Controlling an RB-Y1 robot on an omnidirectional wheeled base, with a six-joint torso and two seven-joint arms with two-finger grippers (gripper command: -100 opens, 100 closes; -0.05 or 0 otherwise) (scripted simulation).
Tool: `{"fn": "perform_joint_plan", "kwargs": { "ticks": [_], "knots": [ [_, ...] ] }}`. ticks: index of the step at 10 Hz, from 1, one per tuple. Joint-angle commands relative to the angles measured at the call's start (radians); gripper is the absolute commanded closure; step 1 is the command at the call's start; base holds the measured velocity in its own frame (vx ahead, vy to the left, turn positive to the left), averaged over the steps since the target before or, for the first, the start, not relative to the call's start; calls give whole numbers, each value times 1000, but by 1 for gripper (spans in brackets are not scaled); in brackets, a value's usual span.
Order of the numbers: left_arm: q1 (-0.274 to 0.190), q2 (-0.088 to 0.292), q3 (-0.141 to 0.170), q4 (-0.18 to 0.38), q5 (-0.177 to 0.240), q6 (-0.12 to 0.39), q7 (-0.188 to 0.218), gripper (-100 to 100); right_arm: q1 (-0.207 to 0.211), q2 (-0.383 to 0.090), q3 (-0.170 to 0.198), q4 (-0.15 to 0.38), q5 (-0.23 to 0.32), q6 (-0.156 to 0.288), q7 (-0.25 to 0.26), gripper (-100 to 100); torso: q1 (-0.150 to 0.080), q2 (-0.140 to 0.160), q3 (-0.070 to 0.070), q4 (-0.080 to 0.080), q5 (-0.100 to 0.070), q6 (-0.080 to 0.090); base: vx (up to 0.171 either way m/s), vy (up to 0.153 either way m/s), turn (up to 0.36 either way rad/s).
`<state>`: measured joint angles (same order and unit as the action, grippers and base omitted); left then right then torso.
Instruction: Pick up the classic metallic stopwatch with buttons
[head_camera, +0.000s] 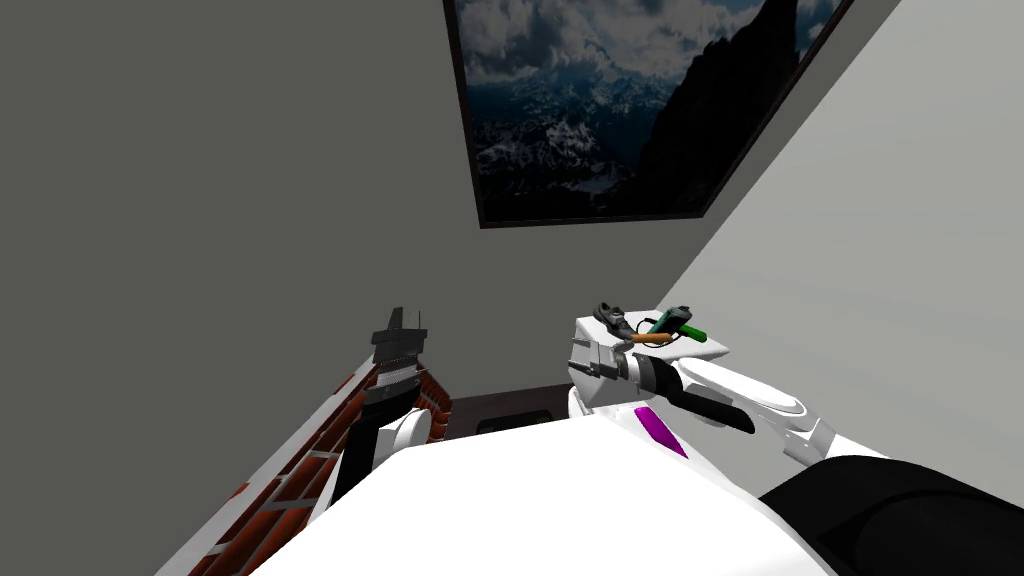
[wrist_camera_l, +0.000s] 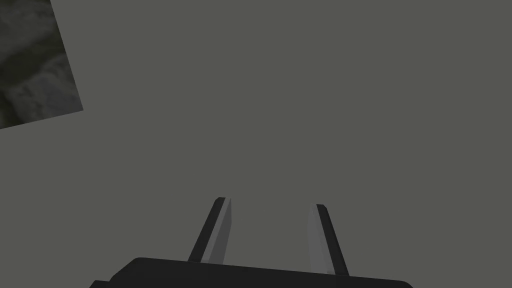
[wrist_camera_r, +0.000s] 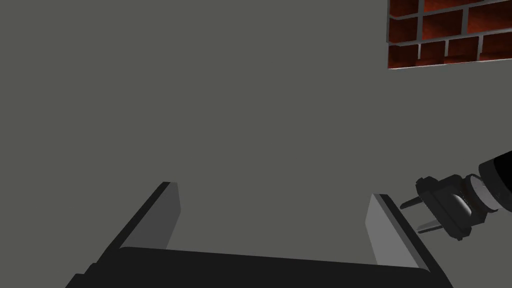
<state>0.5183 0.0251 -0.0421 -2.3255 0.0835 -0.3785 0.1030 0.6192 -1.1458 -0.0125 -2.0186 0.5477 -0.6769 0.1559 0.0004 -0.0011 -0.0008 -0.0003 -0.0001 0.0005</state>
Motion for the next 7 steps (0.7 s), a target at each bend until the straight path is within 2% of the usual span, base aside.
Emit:
{"fn": "perform_joint_plan", "kwargs": {
  "ticks": [1, 4, 7],
  "knots": [
    [0, 0, 0, 0, 0, 0, 0, 0, -1, -50, -1, 22, 26, -16, 2, -100, 0, 0, 0, 0, 0, 0, 13, -4, 67],
    [0, 0, 0, 0, 0, 0, 0, 0, -3, -140, -2, 44, 47, -32, 3, -100, 0, 0, 0, 0, 0, 0, 8, -6, 51],
    [0, 0, 0, 0, 0, 0, 0, 0, -10, -231, -3, 90, 85, -66, 4, -100, 0, 1, 1, 0, 0, 0, 0, -7, 49]
  ]
}}
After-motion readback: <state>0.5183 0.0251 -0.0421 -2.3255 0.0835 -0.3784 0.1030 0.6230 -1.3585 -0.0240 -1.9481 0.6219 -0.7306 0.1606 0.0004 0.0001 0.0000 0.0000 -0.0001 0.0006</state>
